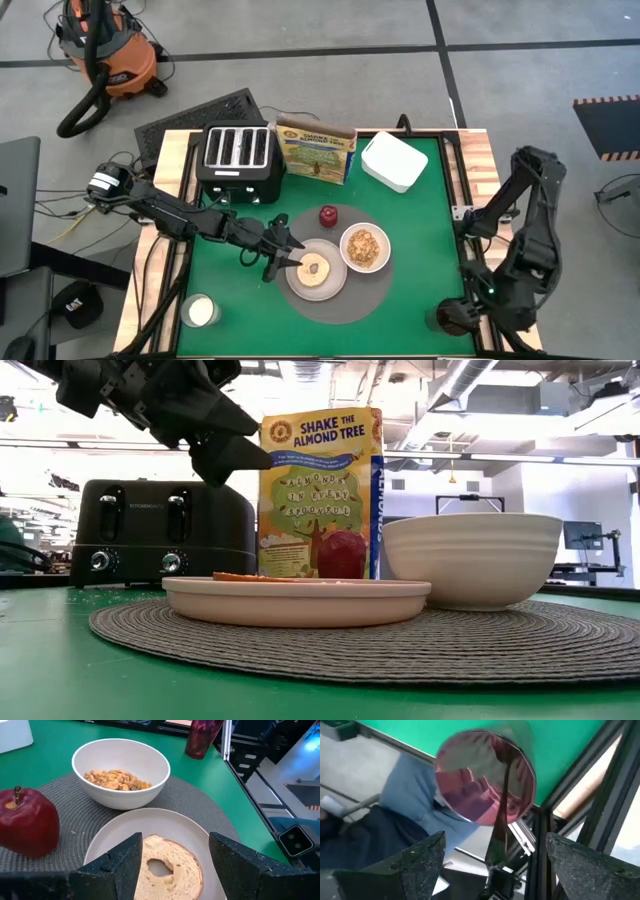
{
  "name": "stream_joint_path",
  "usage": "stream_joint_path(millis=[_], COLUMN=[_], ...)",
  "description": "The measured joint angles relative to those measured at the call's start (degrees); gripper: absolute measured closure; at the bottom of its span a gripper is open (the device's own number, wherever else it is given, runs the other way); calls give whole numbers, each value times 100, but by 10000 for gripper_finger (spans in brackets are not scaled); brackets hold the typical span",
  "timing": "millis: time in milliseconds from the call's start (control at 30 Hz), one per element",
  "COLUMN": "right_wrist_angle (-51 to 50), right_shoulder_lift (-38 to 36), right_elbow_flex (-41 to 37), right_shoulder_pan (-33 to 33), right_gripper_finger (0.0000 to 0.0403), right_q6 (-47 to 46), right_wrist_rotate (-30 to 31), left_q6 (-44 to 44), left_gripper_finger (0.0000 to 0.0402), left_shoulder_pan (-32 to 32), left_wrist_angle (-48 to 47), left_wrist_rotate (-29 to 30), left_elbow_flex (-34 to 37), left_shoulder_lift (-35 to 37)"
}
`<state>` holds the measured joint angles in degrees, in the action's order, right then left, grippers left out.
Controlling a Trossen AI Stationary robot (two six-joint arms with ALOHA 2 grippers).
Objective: Arrange a breakfast setting
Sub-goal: Put the spoon on the table surface to the right of the white bowl
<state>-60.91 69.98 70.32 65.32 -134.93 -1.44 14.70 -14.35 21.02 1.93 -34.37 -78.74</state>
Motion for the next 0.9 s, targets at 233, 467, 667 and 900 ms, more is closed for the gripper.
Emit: stream_joint_path(millis=[233,467,667,900], right_wrist_angle=[340,644,635,618], right_shoulder_lift=[396,701,719,719], right_elbow_flex=[0,0,0,0], right_shoulder_pan=[-122,-222,-232,-234], right_gripper_finger=[33,45,104,156], right_q6=[-88,-70,-29,-44], right_wrist_rotate=[-801,-1039,-1077,-1081], left_q6=[-4,-49,-50,-52], left_gripper_finger=[187,187,187,187], left_shoulder_pan=[-22,-22,-22,-22], left_wrist_angle=[-4,91,162,188], left_wrist_rotate=[-4,-3,-2,-2], left_elbow_flex=[0,0,0,0], left_shoulder_lift=[0,0,0,0])
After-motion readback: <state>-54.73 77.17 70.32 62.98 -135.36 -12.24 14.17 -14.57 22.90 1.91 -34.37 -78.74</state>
